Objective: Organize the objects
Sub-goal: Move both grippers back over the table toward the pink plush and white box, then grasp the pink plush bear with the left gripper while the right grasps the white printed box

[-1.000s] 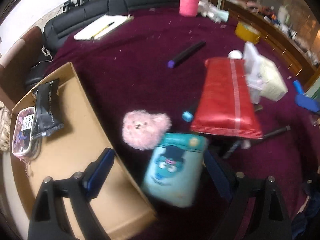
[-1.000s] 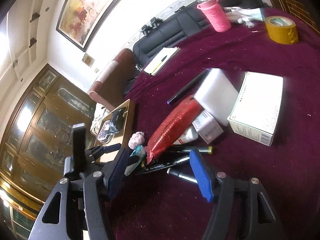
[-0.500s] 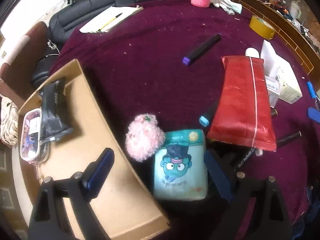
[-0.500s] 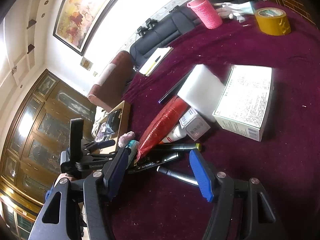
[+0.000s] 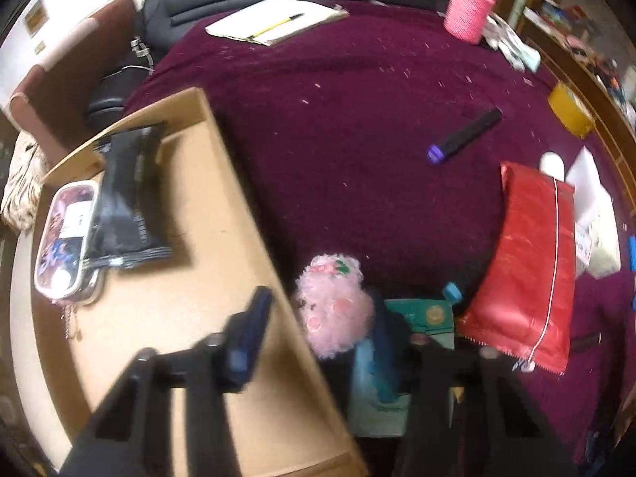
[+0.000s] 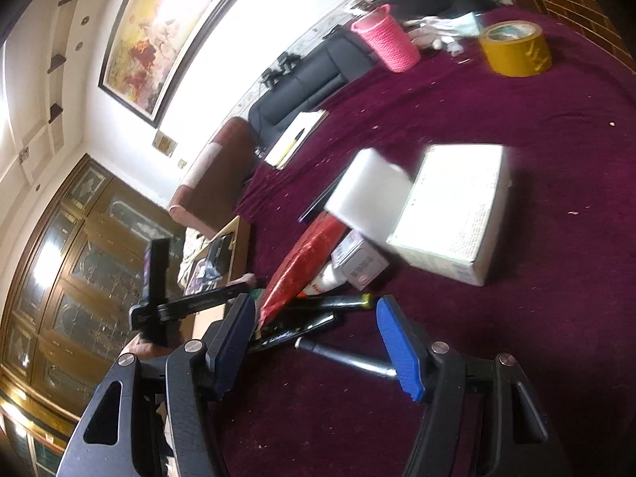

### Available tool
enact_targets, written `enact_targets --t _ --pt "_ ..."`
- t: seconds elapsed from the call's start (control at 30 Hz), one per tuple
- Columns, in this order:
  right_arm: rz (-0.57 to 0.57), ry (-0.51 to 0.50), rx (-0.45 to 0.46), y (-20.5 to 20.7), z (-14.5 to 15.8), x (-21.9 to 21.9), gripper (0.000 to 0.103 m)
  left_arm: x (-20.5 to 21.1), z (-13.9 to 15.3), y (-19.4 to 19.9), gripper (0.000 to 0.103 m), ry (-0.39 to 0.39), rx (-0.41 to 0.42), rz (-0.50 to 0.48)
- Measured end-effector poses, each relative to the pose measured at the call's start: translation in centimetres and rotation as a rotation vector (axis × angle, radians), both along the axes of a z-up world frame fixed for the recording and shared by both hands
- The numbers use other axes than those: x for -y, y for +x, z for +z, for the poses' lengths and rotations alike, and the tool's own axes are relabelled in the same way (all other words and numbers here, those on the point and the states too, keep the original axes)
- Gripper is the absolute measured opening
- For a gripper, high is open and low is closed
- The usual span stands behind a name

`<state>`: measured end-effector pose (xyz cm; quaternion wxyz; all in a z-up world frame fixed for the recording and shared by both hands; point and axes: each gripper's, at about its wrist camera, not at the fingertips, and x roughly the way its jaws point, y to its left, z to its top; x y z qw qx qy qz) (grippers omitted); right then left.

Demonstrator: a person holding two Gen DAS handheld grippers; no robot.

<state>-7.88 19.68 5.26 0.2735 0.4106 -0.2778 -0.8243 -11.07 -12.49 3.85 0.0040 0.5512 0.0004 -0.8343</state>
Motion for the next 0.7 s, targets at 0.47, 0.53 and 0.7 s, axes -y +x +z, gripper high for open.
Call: enact_targets --t 0.47,0.53,0.7 --pt "-0.008 0.0 0.033 -0.4 -0.9 -0.4 0.07 -2.7 2.0 -0.5 0.045 -0.109 -0.064 -0.064" --pt "-0.011 0.006 0.031 -0.4 -0.9 -0.5 0.07 -3.2 1.5 -0.6 0.045 -0.118 -0.059 -0.074" --pt "-0.027 -0.006 0.043 -0.5 -1.1 -1.1 0.07 -3.4 0.4 -1.7 0.051 -0.09 -0.016 -0.064"
